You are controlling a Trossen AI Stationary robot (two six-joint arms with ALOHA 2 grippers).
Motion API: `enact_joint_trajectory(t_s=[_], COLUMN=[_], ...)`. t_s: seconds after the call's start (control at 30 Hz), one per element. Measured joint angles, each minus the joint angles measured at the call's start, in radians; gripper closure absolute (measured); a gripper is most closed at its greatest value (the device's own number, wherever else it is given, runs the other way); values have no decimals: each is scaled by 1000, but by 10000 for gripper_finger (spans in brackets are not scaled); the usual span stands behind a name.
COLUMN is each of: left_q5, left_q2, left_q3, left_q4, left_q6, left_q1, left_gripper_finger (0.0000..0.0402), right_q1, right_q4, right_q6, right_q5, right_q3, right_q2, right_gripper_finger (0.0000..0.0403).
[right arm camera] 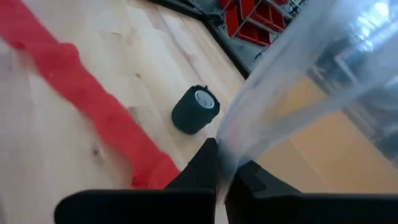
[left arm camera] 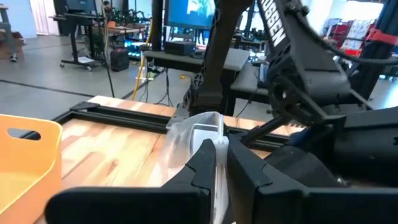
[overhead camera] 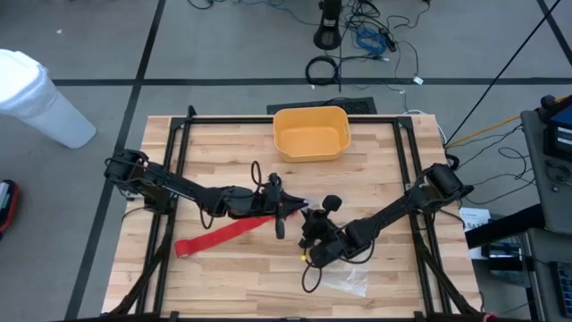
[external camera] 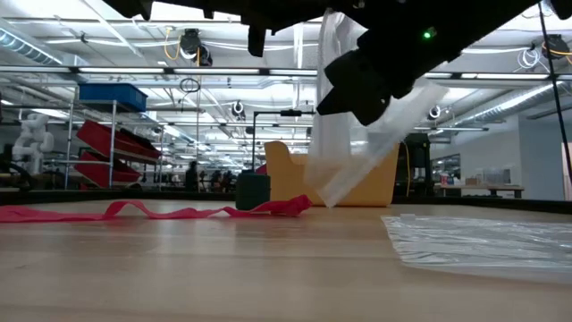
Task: Roll bandage
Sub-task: Open the transparent zip bag
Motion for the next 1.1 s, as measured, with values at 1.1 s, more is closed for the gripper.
enact_joint_trajectory(t_s=[1.1], left_q5=[-208], left_q2=[-1], left_q3=[0], left_q4=[-132], left_q6=[744], left_q1=[-143], left_gripper_finger=[231], right_q1=[124], right_q4=[-431], right_q6=[279], right_q5=[-681], right_q3=[-1], right_q2=[-243], right_gripper_finger=[402])
